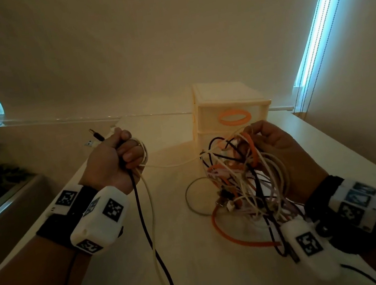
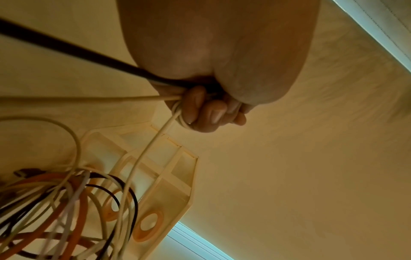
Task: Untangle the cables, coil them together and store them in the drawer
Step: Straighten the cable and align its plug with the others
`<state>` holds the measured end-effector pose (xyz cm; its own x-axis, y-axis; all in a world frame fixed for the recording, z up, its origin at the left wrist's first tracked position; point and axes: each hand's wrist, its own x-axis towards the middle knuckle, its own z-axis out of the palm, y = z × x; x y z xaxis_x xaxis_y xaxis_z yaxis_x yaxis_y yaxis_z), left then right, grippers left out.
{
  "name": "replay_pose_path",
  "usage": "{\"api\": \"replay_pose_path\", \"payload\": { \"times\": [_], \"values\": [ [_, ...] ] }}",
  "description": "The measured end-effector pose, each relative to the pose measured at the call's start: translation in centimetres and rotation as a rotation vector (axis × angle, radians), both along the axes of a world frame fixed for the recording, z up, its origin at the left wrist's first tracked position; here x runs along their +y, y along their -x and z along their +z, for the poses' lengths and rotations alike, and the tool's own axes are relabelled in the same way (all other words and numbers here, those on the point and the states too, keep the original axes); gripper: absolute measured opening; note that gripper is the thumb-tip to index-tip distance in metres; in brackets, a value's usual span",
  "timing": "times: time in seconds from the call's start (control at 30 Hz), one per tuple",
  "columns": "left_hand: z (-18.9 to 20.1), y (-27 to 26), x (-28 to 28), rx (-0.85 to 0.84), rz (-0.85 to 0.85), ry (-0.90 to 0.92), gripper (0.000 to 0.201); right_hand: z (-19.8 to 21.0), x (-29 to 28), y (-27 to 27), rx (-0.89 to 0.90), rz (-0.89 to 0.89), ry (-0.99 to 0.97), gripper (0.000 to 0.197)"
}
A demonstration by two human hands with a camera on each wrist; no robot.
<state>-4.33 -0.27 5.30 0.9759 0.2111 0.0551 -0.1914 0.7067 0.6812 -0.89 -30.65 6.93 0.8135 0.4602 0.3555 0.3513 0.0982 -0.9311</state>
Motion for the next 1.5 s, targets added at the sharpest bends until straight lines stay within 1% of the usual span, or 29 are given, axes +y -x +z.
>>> {"api": "replay_pose_path", "payload": {
  "times": [0.07,0.1,0.17,0.23,0.3,0.33,0.37,0.4,0.5,0.53,0.6,0.63,0.7,0.73,0.77,0.83,0.87,0.9,0.93,0.97,1.0,1.07,1.1,1.13,1.2,1.3,1.4,1.47,1.5],
  "values": [
    [0.0,0.0,-0.1,0.004,0.008,-0.005,0.044,-0.1,-0.3,-0.7,-0.343,-0.099,0.247,0.016],
    [0.0,0.1,-0.1,0.005,0.01,-0.008,0.044,0.2,-0.5,-1.0,-0.455,-0.123,0.364,0.018],
    [0.0,0.0,-0.2,0.007,0.013,-0.009,0.043,1.2,-0.6,-1.1,-0.588,-0.141,0.546,0.022],
    [-0.2,0.0,-0.2,0.015,0.017,-0.013,0.042,2.7,-0.6,-1.1,-0.778,-0.182,0.629,0.024],
    [-0.4,-0.2,-0.1,0.021,0.022,-0.014,0.042,4.2,-0.7,-1.2,-0.982,-0.24,0.612,0.021],
    [-0.4,-0.2,-0.1,0.023,0.023,-0.01,0.042,4.9,-0.8,-1.4,-1.036,-0.28,0.577,0.019],
    [-0.4,-0.2,0.0,0.022,0.024,-0.003,0.042,5.4,-0.9,-1.9,-1.029,-0.322,0.529,0.016],
    [-0.4,-0.2,0.1,0.022,0.023,0.005,0.042,5.7,-1.0,-2.4,-0.952,-0.372,0.475,0.014],
    [-0.3,-0.1,-0.1,0.012,0.007,0.023,0.043,6.0,-0.6,-2.9,-0.563,-0.405,0.28,0.014],
    [-0.3,-0.2,-0.2,0.008,0.005,0.019,0.043,6.0,-0.3,-2.8,-0.496,-0.409,0.245,0.014],
    [-0.3,-0.2,-0.2,0.008,0.024,0.01,0.043,6.4,-0.1,-2.5,-0.446,-0.41,0.292,0.012],
    [-0.3,-0.2,0.0,0.014,0.041,0.011,0.043,6.9,-0.3,-2.4,-0.354,-0.331,0.303,0.012],
    [-0.4,-0.3,0.7,0.026,0.075,0.017,0.043,8.1,-1.1,-2.3,-0.02,-0.076,0.278,0.014],
    [-0.4,-0.3,1.1,0.029,0.087,0.018,0.042,8.6,-1.7,-2.6,0.057,-0.035,0.317,0.016],
    [-0.3,-0.4,1.2,0.031,0.095,0.02,0.042,9.0,-2.3,-3.1,0.0,-0.057,0.437,0.016],
    [-0.2,-0.4,1.4,0.037,0.107,0.018,0.044,9.5,-2.5,-3.8,-0.388,-0.234,0.814,0.014],
    [-0.3,-0.5,1.4,0.043,0.111,0.014,0.045,9.7,-2.2,-3.9,-0.573,-0.31,0.915,0.012],
    [-0.5,-0.5,1.5,0.049,0.113,0.011,0.045,9.8,-1.9,-4.1,-0.652,-0.347,0.91,0.011],
    [-0.6,-0.6,1.5,0.054,0.115,0.007,0.045,9.8,-1.6,-4.1,-0.644,-0.349,0.841,0.01],
    [-0.7,-0.7,1.7,0.056,0.118,0.005,0.044,9.9,-1.5,-4.1,-0.541,-0.306,0.728,0.01],
    [-0.7,-0.7,1.8,0.059,0.123,0.006,0.044,10.0,-1.5,-3.9,-0.351,-0.211,0.595,0.01],
    [-0.6,-0.8,2.0,0.066,0.125,0.02,0.044,9.9,-1.5,-2.9,0.089,0.058,0.35,0.012],
    [-0.6,-0.8,2.0,0.065,0.121,0.02,0.044,9.7,-1.5,-2.4,0.224,0.151,0.272,0.013],
    [-0.7,-0.8,1.9,0.061,0.114,0.013,0.045,9.2,-1.6,-2.2,0.29,0.208,0.239,0.013],
    [-0.9,-0.9,1.7,0.056,0.099,-0.006,0.045,7.6,-1.8,-2.0,0.291,0.25,0.268,0.013],
    [-0.9,-0.9,1.8,0.049,0.107,-0.016,0.045,4.9,-2.9,-1.8,0.206,0.231,0.423,0.013],
    [-0.6,-0.6,2.1,0.045,0.122,-0.007,0.044,3.1,-4.6,-0.9,-0.072,0.158,0.702,0.01],
    [-0.5,-0.6,2.2,0.043,0.121,-0.006,0.043,2.7,-5.5,0.2,-0.231,0.059,0.732,0.01],
    [-0.6,-0.7,2.1,0.043,0.115,-0.007,0.042,2.5,-6.0,0.7,-0.263,0.016,0.713,0.01]
  ]
}}
